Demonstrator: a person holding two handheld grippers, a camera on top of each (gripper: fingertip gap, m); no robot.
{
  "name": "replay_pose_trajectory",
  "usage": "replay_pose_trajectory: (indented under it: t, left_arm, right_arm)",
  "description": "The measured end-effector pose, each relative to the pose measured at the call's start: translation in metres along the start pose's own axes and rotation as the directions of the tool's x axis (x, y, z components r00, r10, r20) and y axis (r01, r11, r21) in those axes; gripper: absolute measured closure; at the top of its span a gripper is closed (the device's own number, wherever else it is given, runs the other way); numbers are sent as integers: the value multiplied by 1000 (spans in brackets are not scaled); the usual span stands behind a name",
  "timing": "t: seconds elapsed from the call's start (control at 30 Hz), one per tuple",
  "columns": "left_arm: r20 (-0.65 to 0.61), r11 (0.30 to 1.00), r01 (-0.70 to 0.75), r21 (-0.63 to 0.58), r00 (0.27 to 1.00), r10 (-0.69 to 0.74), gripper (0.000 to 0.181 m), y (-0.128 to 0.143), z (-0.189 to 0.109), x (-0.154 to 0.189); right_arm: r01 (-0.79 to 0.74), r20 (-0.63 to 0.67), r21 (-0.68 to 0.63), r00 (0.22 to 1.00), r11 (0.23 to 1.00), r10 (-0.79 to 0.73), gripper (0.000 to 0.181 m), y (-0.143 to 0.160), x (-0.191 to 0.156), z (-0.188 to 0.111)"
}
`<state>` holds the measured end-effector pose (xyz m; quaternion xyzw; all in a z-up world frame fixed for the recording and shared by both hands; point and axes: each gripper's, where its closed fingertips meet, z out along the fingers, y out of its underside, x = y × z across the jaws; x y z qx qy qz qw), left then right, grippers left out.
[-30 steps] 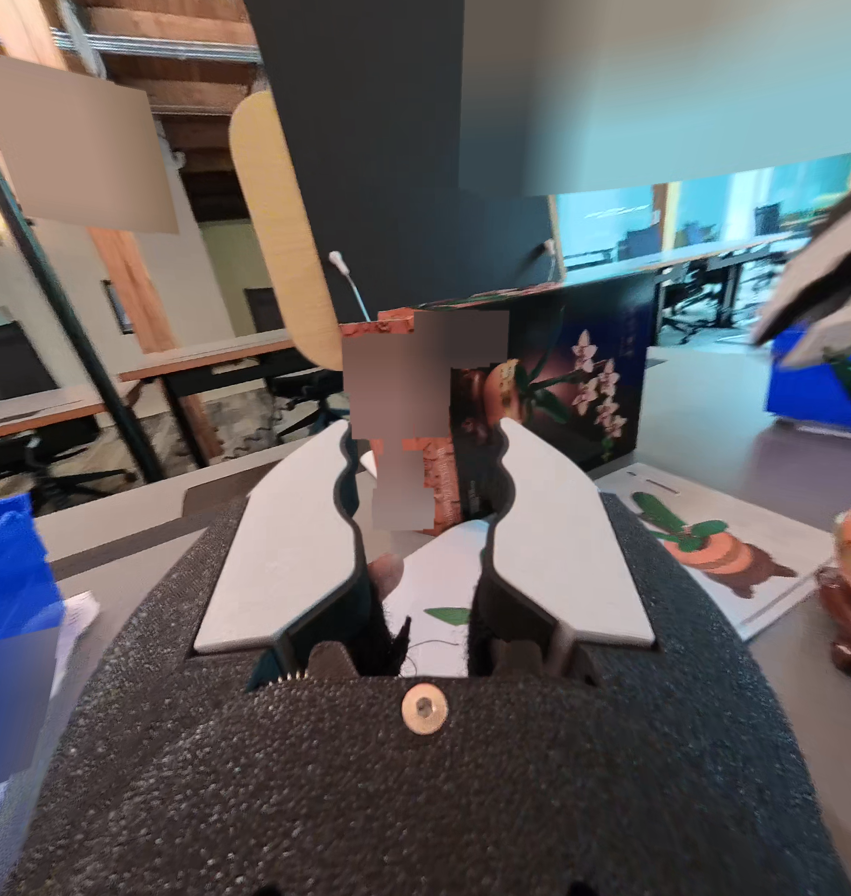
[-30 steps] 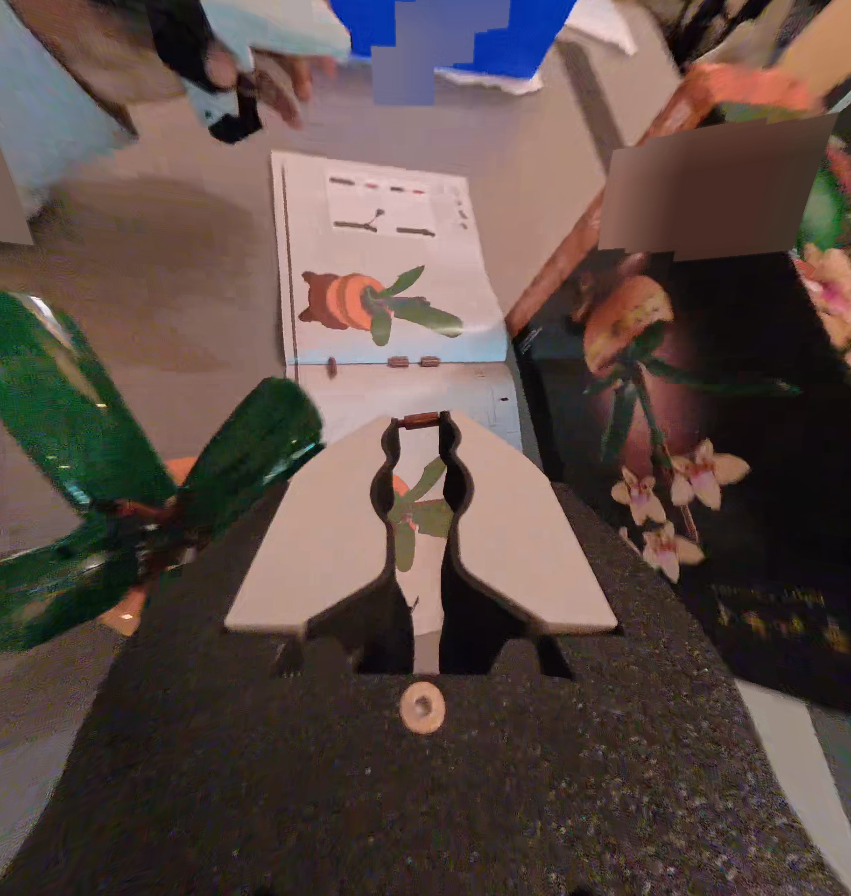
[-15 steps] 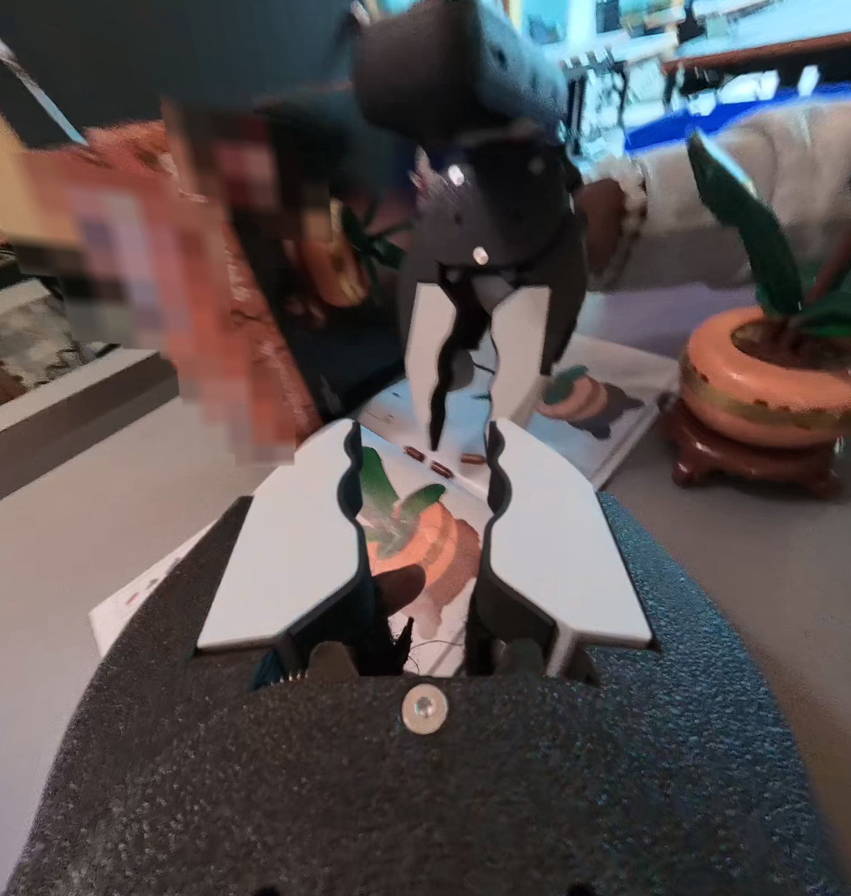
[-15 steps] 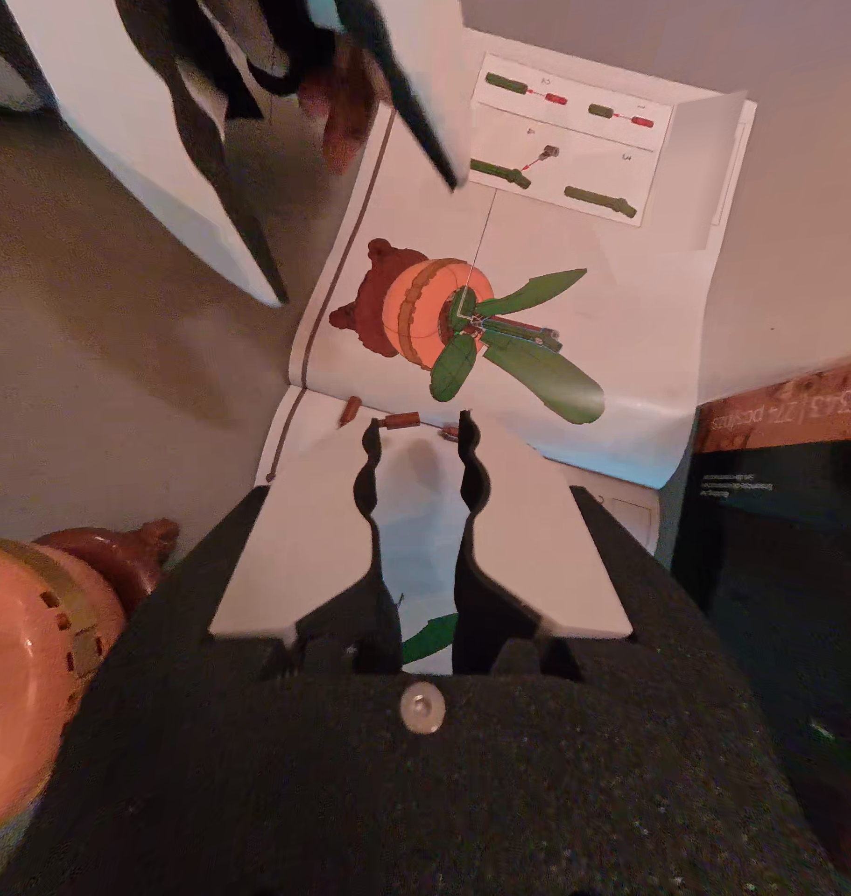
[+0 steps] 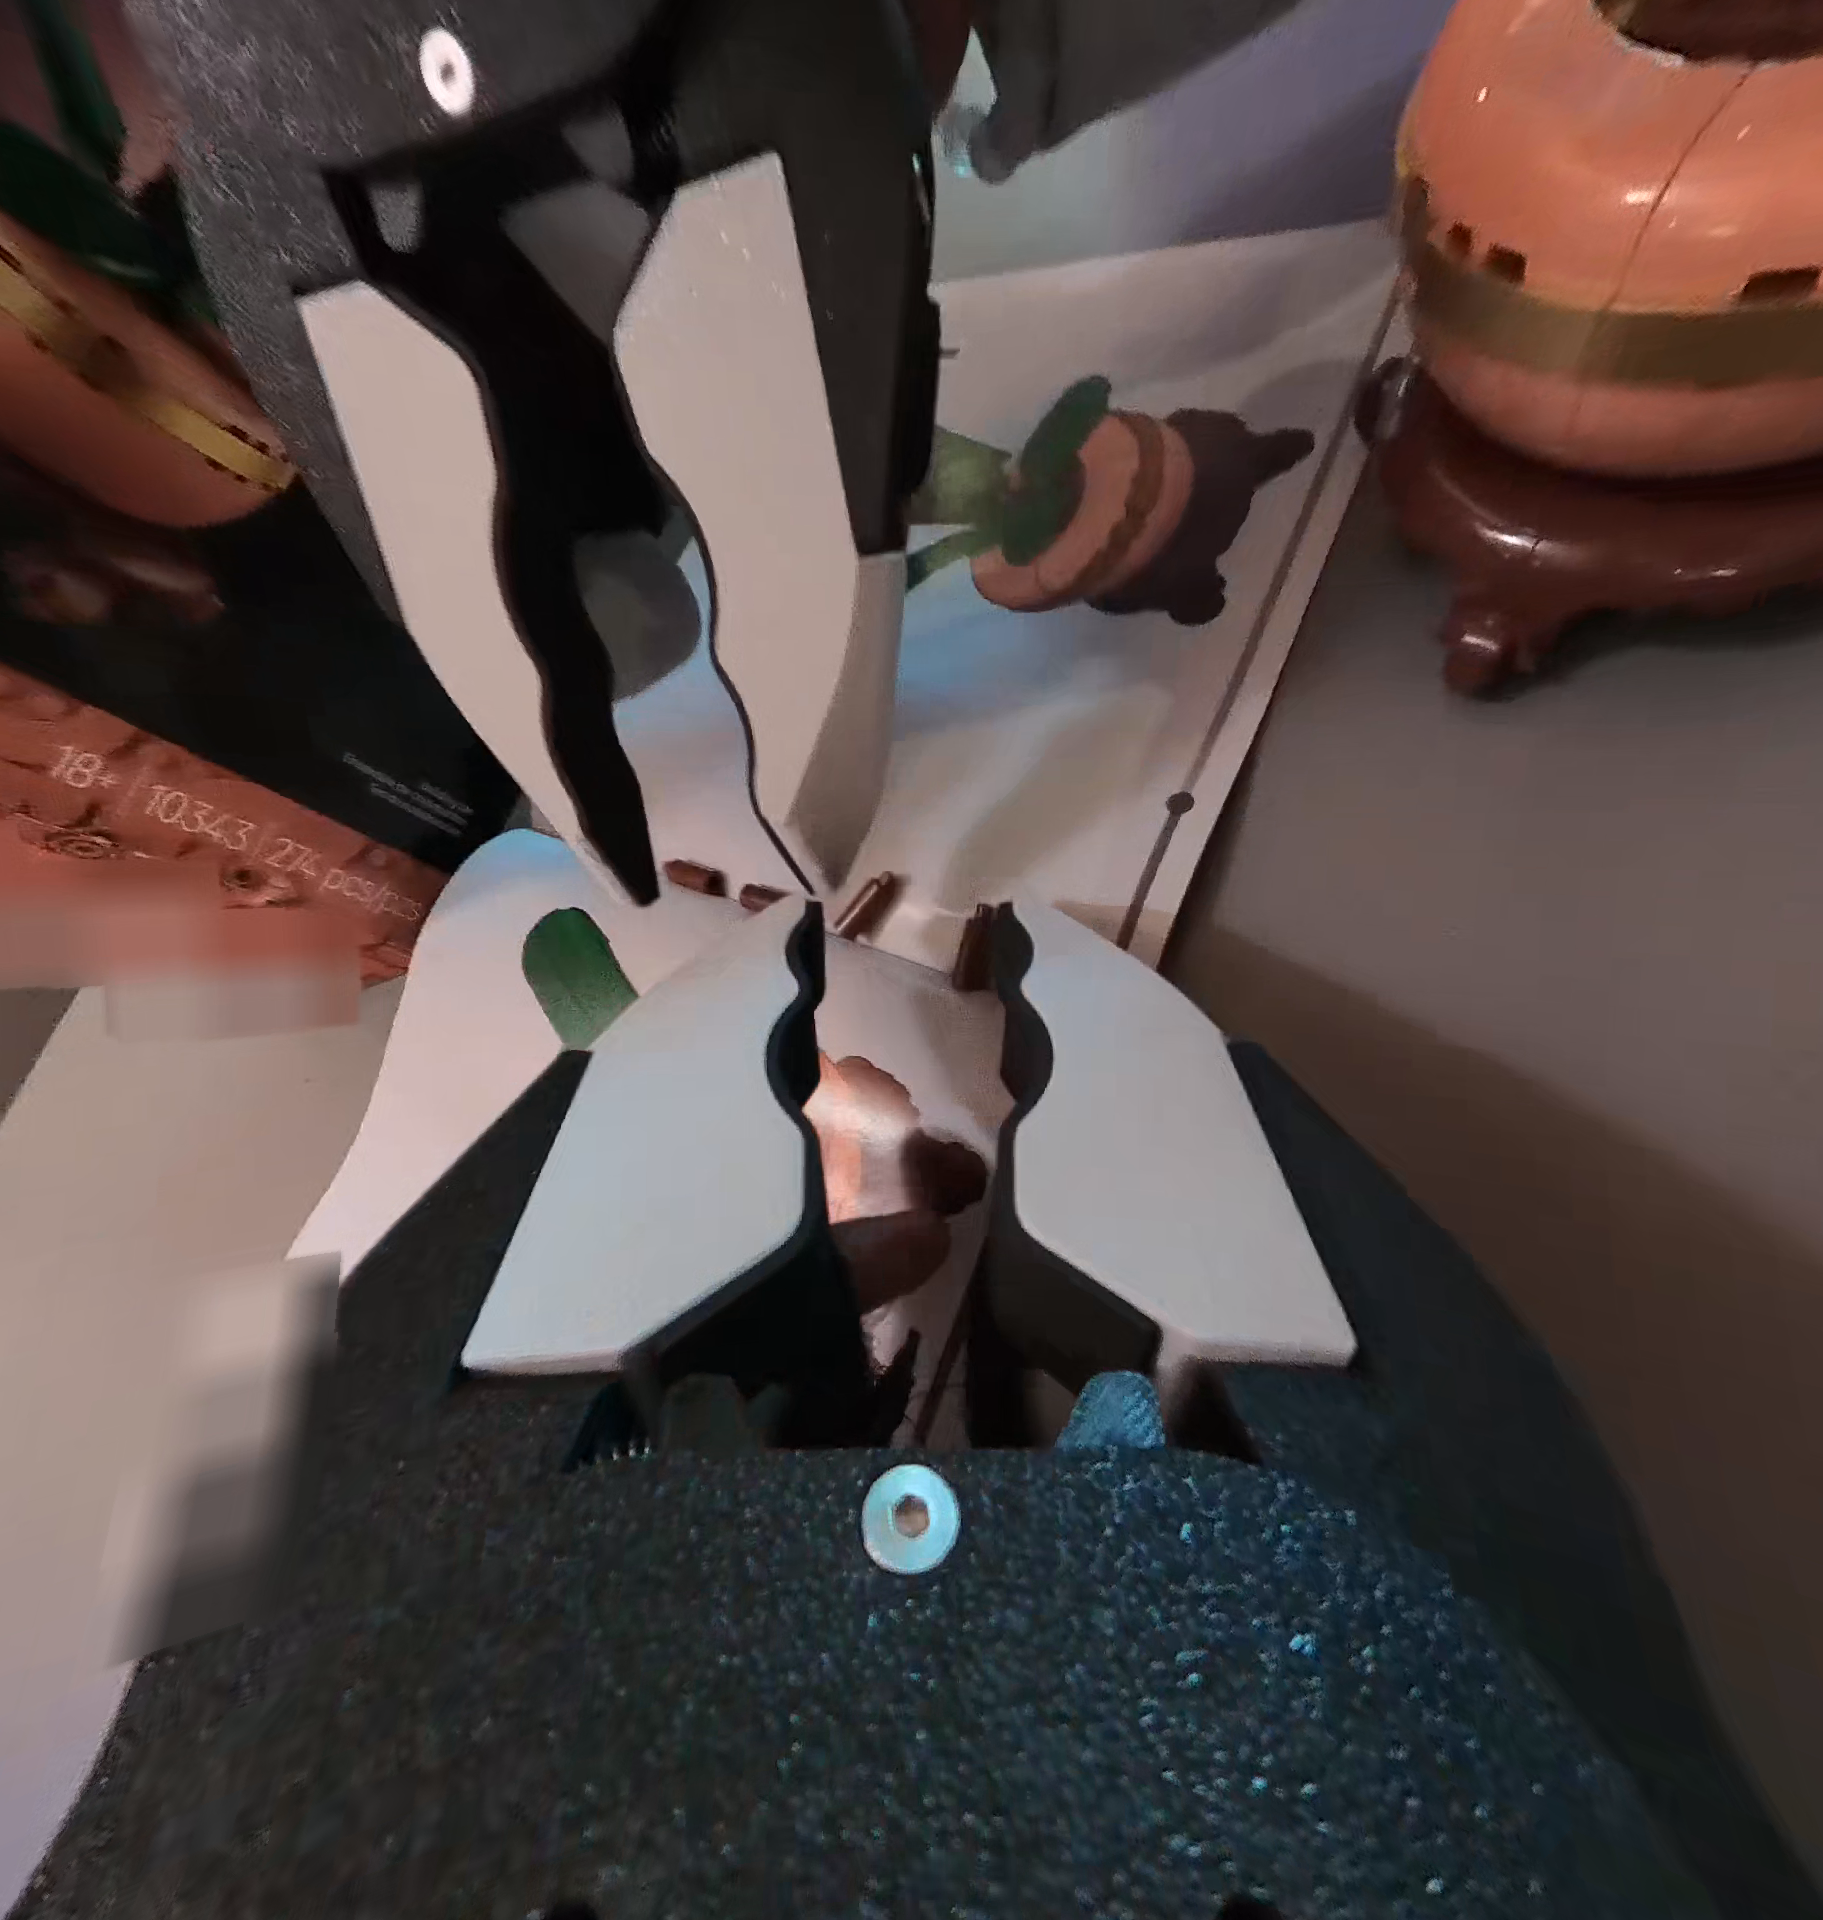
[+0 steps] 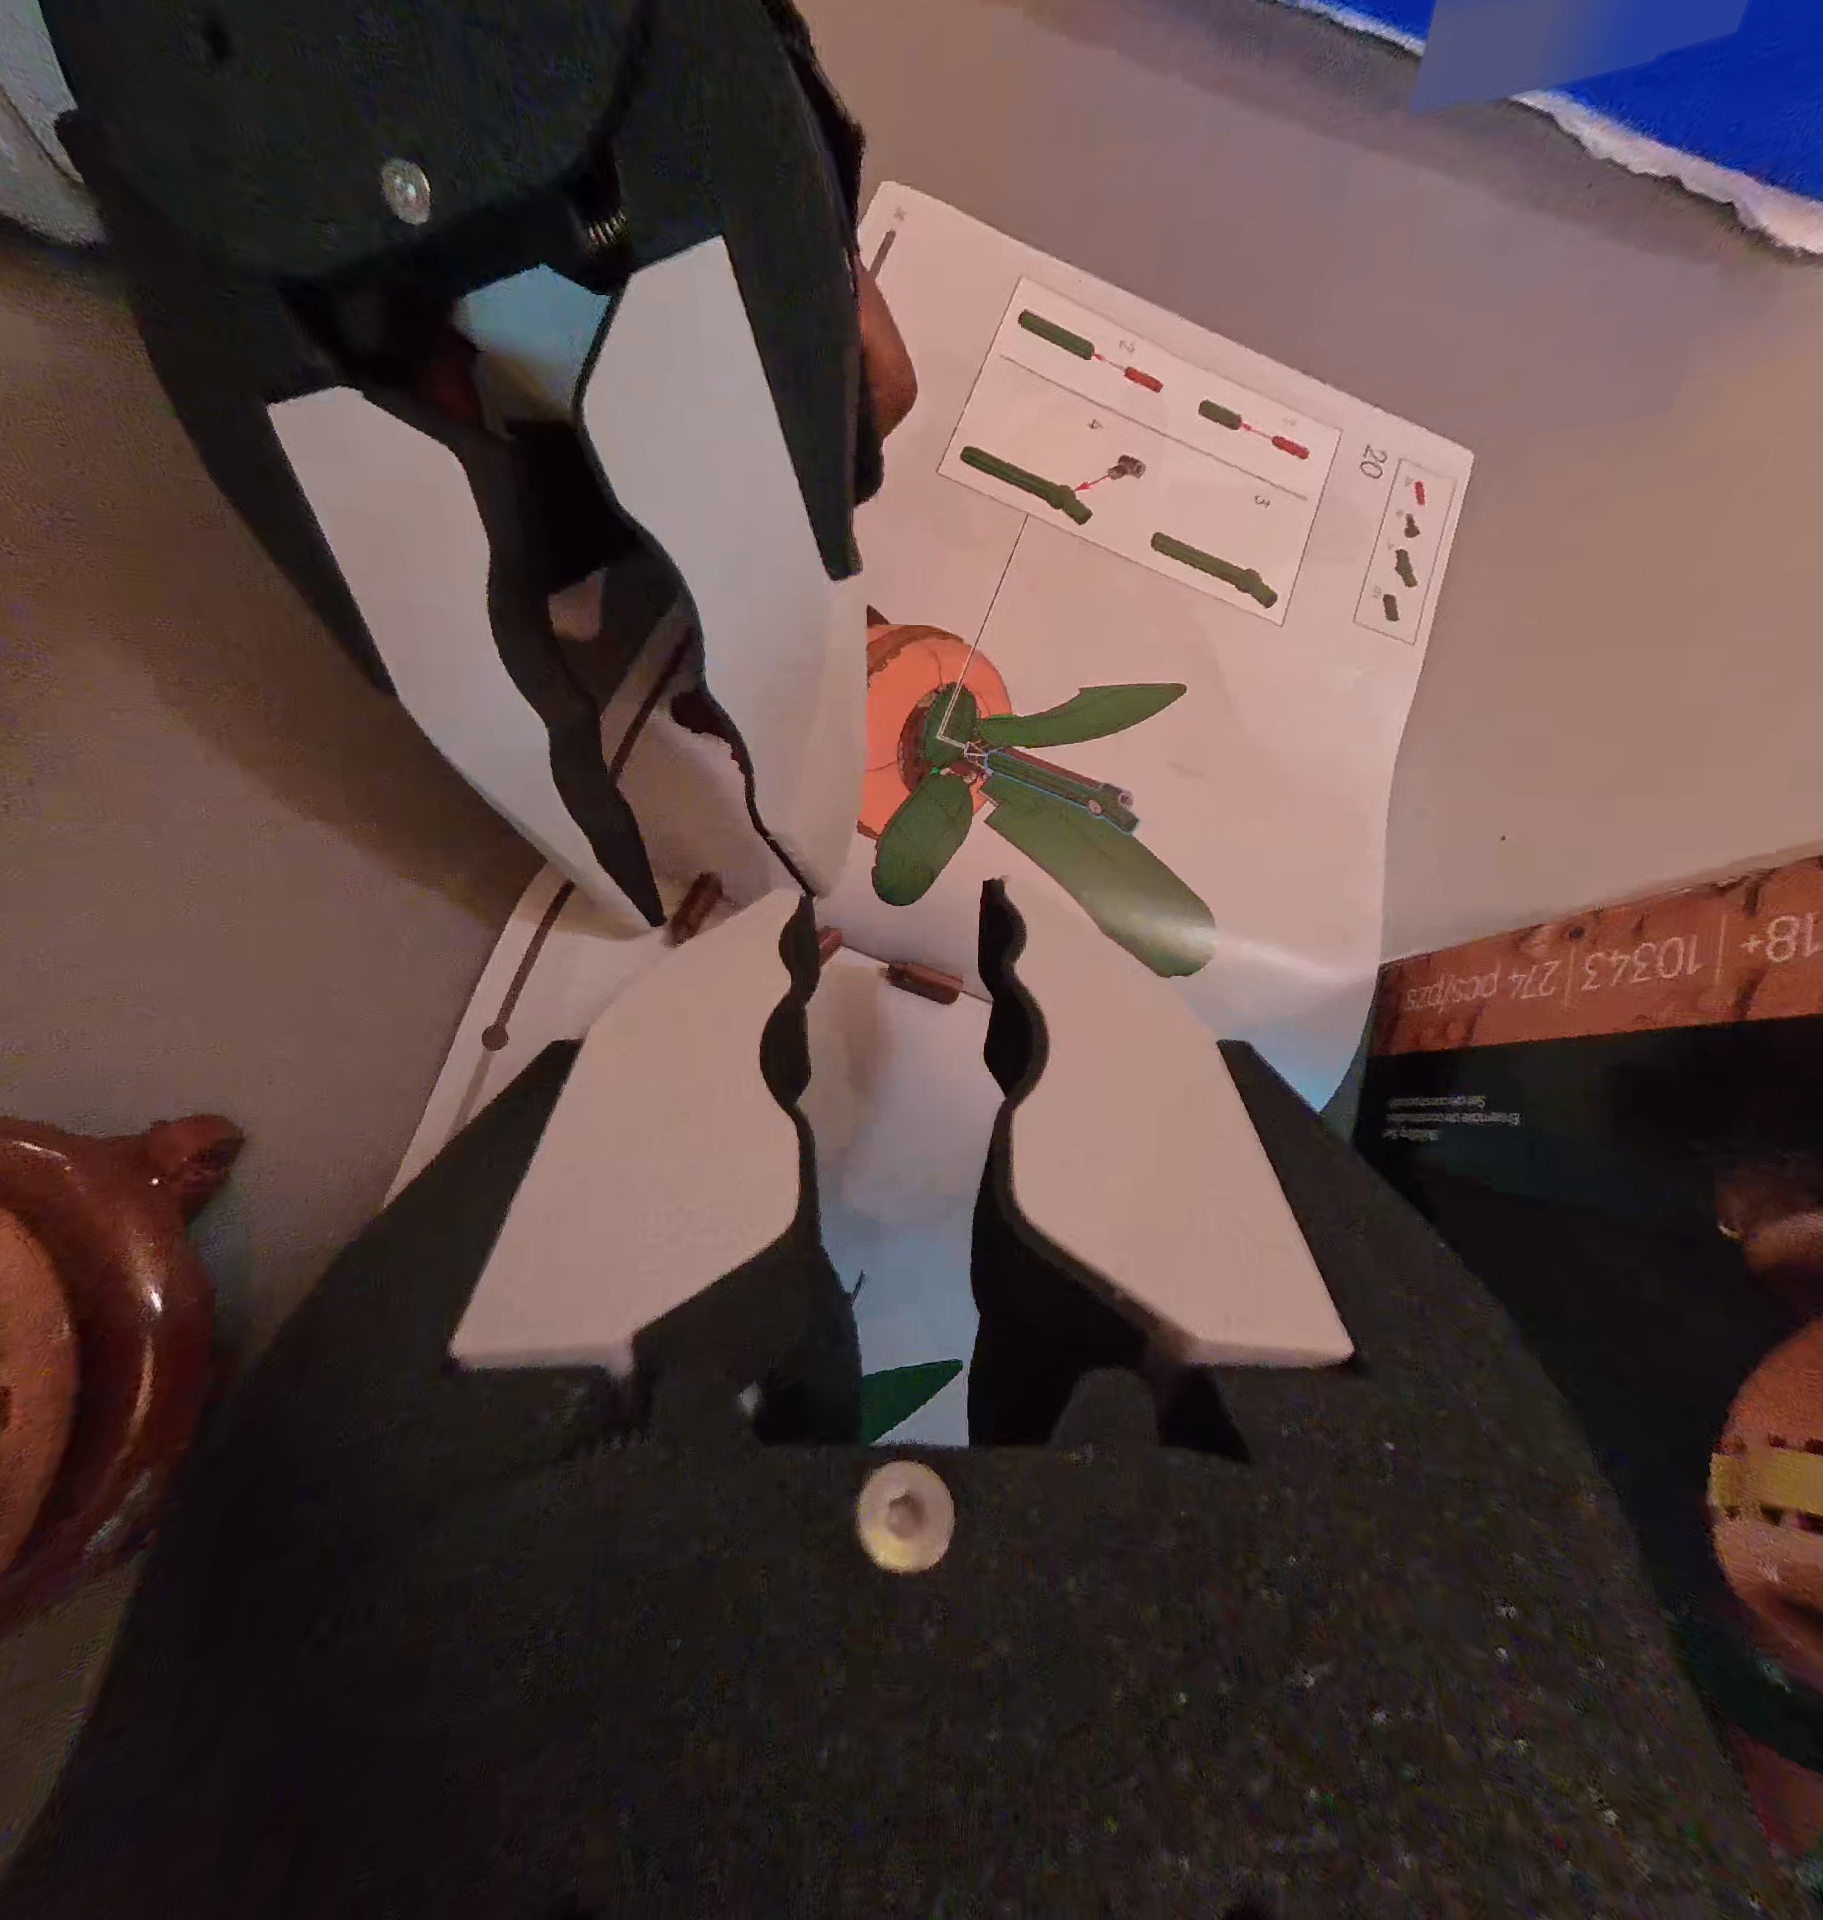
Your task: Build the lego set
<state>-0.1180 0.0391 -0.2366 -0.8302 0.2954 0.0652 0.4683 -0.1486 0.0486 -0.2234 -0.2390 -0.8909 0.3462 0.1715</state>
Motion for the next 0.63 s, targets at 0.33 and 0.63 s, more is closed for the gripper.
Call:
replay_pose_trajectory:
  t: [0.33, 0.63]
  left_arm:
    - [213, 987, 139, 81, 965, -154, 141, 7, -28, -41]
    - [374, 887, 288, 361, 827, -421, 140, 1, -68, -93]
  right_arm:
    - [-67, -598, 156, 788, 986, 148, 163, -66, -13, -212]
    - [-418, -807, -213, 585, 883, 82, 174, 76, -172, -411]
